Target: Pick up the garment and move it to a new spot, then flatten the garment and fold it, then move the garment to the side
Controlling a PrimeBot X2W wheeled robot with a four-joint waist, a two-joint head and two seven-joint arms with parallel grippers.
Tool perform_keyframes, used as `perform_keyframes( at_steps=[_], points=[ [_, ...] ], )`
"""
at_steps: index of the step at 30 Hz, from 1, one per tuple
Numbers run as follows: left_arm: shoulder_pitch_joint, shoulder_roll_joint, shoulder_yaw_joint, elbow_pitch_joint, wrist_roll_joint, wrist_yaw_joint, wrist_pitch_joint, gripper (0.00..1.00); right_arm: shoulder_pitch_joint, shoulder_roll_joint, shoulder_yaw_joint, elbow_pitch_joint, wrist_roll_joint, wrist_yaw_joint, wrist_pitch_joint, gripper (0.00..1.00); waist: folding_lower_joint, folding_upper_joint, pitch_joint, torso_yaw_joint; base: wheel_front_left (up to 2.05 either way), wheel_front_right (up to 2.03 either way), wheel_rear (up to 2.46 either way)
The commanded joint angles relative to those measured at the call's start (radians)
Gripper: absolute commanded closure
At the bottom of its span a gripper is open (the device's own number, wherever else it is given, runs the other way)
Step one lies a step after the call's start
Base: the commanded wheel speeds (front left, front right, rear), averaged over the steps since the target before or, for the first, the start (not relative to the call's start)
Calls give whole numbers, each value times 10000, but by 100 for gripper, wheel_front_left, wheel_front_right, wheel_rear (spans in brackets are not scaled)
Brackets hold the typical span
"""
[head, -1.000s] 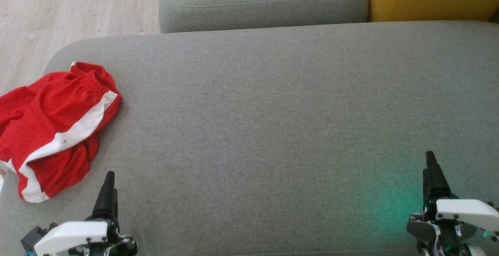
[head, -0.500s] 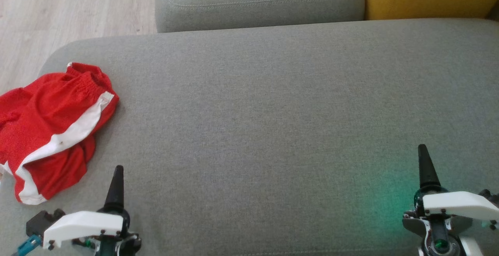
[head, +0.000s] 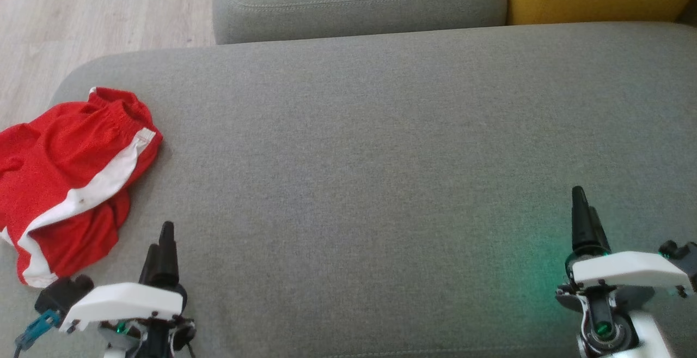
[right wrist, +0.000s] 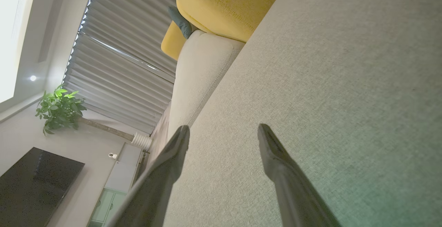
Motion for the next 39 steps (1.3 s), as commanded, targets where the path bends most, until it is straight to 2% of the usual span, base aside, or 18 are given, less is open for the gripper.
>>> perform_keyframes(
  at_steps=[1, 23, 39],
  points=[
    [-560, 130, 58, -316, 368, 31, -111, 0, -638, -199, 180, -266, -337, 34, -155, 0, 0, 0, 6, -5, 0, 0, 0],
    [-689, 189, -170, -311, 3362, 550, -754, 0, -1009, -338, 1033, 12, -3225, 48, -803, 0, 0, 0, -15, -113, 0, 0, 0],
    [-740, 242, -357, -264, 5322, 917, -1221, 0, -1129, -214, 1003, 256, -5479, 58, -1275, 0, 0, 0, -33, -176, 0, 0, 0]
  ],
)
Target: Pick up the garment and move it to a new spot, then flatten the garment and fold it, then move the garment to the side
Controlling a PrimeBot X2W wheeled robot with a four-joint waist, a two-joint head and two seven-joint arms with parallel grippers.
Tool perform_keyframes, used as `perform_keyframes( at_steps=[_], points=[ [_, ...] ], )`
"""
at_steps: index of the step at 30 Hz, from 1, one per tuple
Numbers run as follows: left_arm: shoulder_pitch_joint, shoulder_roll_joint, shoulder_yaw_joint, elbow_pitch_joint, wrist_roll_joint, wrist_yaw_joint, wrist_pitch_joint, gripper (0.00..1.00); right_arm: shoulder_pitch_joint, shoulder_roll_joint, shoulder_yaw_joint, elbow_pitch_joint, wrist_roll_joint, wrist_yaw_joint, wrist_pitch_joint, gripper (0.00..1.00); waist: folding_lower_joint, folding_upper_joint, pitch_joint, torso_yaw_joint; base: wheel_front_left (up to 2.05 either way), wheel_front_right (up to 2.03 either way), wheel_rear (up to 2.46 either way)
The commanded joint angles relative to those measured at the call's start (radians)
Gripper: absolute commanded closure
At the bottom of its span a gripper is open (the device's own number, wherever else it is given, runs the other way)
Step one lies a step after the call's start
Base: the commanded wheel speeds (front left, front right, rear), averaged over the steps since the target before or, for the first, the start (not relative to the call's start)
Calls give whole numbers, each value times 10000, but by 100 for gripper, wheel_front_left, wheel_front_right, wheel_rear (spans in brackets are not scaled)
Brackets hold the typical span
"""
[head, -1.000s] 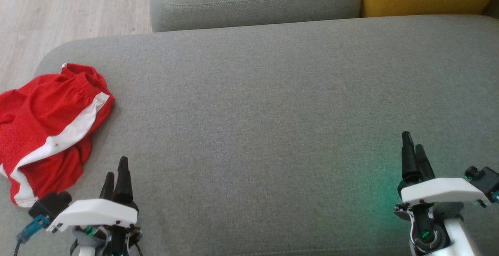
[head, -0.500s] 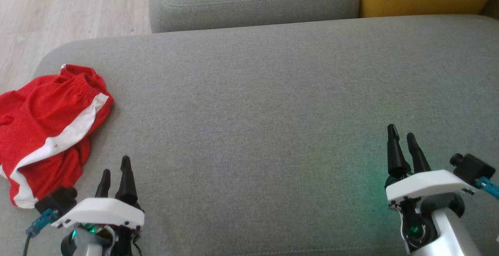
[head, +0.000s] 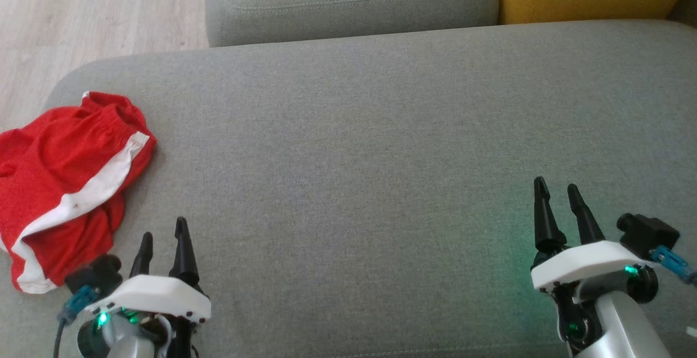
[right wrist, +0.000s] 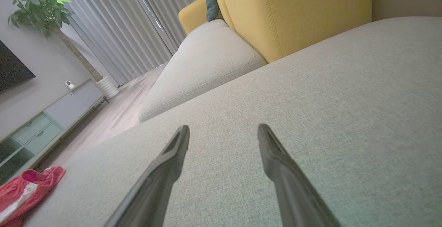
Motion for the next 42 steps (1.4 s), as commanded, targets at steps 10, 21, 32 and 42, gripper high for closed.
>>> perform_keyframes(
  at_steps=[10, 21, 32, 42],
  points=[
    [-606, 198, 161, -184, 1370, 233, -432, 0, -738, -10, 148, 74, -1561, 62, -452, 0, 0, 0, -23, -42, 0, 0, 0],
    [-682, 209, 136, -49, 2682, 420, -753, 0, -921, 42, 194, 304, -2972, 69, -776, 0, 0, 0, 20, -103, 0, 0, 0],
    [-802, 223, 166, 8, 3906, 608, -1074, 0, -1059, 114, 8, 339, -4308, 76, -1101, 0, 0, 0, 69, -184, 0, 0, 0],
    [-765, 222, 268, -8, 3950, 635, -1119, 0, -1013, 208, -328, 256, -4393, 77, -1146, 0, 0, 0, 112, -230, 0, 0, 0]
  ],
)
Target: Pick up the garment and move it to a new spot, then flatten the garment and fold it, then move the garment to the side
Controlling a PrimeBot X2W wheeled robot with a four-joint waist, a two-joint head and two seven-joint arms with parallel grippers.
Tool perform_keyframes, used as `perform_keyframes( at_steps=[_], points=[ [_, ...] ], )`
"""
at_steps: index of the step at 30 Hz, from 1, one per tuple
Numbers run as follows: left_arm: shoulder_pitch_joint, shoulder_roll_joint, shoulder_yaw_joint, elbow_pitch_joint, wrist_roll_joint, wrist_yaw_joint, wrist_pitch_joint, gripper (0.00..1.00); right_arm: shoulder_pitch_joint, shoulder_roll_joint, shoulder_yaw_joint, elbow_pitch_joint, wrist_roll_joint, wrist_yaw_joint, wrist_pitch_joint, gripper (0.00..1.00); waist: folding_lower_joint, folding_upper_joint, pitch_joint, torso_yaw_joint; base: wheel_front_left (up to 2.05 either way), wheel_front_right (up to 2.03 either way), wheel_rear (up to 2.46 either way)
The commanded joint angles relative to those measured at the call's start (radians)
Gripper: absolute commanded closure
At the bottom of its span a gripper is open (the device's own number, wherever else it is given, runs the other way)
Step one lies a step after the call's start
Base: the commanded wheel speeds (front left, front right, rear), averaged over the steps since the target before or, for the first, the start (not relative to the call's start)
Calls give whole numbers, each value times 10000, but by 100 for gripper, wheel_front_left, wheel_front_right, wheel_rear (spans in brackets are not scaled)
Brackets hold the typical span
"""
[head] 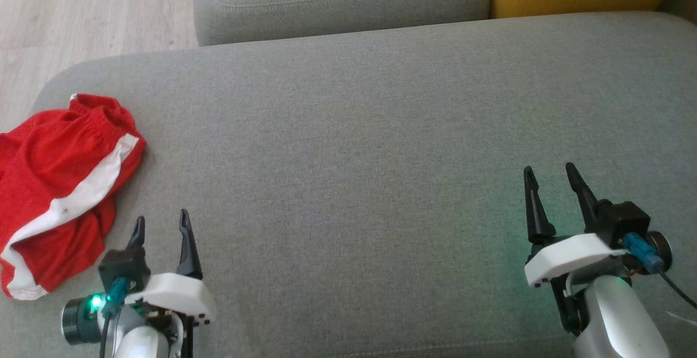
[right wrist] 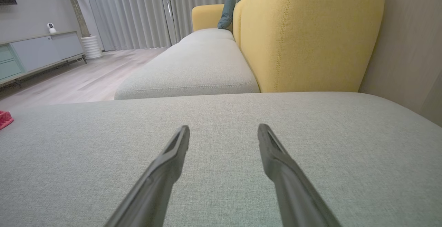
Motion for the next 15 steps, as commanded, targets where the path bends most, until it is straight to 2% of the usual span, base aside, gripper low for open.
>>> perform_keyframes(
  at_steps=[1, 10, 15],
  points=[
    [-525, 195, 307, -281, -39, 25, -124, 0, -410, 66, 164, -332, 49, 75, -109, 0, 0, 0, 5, 4, 0, 0, 0],
    [-507, 194, 259, -275, -122, 74, -124, 0, -401, 95, 132, -311, 63, 75, -109, 0, 0, 0, 3, 87, 0, 0, 0],
    [-517, 193, 159, -313, -135, 47, -124, 0, -365, 106, 207, -363, 108, 75, -109, 0, 0, 0, 0, 369, 0, 0, 0]
  ],
)
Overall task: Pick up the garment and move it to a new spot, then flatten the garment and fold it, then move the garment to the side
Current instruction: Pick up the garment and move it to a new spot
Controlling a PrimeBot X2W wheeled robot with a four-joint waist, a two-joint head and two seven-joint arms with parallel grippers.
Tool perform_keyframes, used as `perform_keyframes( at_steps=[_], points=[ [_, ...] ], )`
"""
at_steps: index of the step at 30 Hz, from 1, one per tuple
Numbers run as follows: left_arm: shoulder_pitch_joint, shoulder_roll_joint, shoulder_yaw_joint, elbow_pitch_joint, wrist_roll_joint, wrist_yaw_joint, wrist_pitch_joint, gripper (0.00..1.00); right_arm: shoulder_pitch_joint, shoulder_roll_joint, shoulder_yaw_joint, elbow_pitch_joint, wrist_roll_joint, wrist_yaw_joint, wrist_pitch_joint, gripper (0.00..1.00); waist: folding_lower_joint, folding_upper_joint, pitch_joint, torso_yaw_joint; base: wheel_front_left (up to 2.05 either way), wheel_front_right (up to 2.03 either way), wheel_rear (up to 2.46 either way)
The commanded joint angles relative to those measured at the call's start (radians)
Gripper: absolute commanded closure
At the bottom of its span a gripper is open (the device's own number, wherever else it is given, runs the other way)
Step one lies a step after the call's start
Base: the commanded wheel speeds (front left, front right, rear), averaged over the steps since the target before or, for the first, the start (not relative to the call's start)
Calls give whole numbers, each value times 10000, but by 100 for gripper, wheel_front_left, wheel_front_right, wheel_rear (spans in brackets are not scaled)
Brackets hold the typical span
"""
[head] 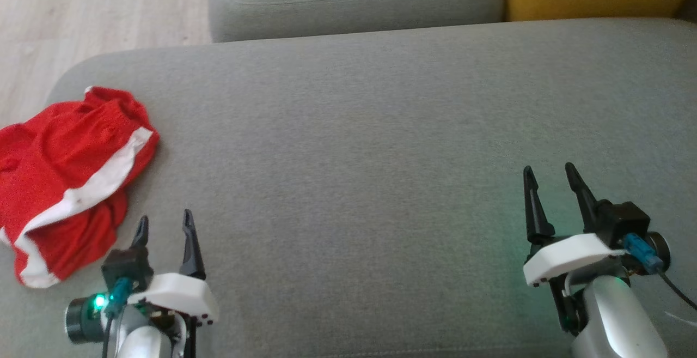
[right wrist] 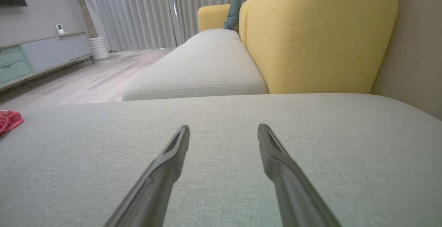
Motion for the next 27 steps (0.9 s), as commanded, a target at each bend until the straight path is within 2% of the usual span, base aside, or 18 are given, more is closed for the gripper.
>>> perform_keyframes(
  at_steps=[1, 6, 11, 12, 14, 18, 21, 27],
  points=[
    [-534, 190, 221, -321, -25, 38, -124, 0, -359, 39, 302, -372, 75, 75, -109, 0, 0, 0, 0, 179, 0, 0, 0],
    [-613, 189, 135, -340, -351, 118, -124, 0, -266, 44, 399, -408, 171, 75, -109, 0, 0, 0, -68, 979, 0, 0, 0],
    [-576, 193, 36, -353, -191, 57, -124, 0, -183, 50, 543, -348, 220, 75, -109, 0, 0, 0, -145, 1841, 0, 0, 0],
    [-561, 207, -55, -400, -28, -21, -124, 20, -165, 51, 568, -358, 246, 75, -109, 0, 0, 0, -157, 2009, 0, 0, 0],
    [-527, 203, -41, -526, 9, -34, -124, 0, -135, 53, 650, -377, 324, 75, -109, 0, 0, 0, -190, 2297, 0, 0, 0],
    [-453, 198, 74, -620, 1, -21, -124, 0, -111, 54, 758, -366, 461, 75, -109, 0, 0, 0, -254, 2792, 0, 0, 0],
    [-460, 196, 64, -703, -16, -277, -124, 0, -96, 55, 787, -356, 522, 75, -109, 0, 0, 0, -275, 3102, 0, 0, 0],
    [-414, 192, 125, -729, -24, -78, -124, 0, -44, 55, 821, -311, 591, 75, -109, 0, 0, 0, -281, 3775, 0, 0, 0]
  ],
)
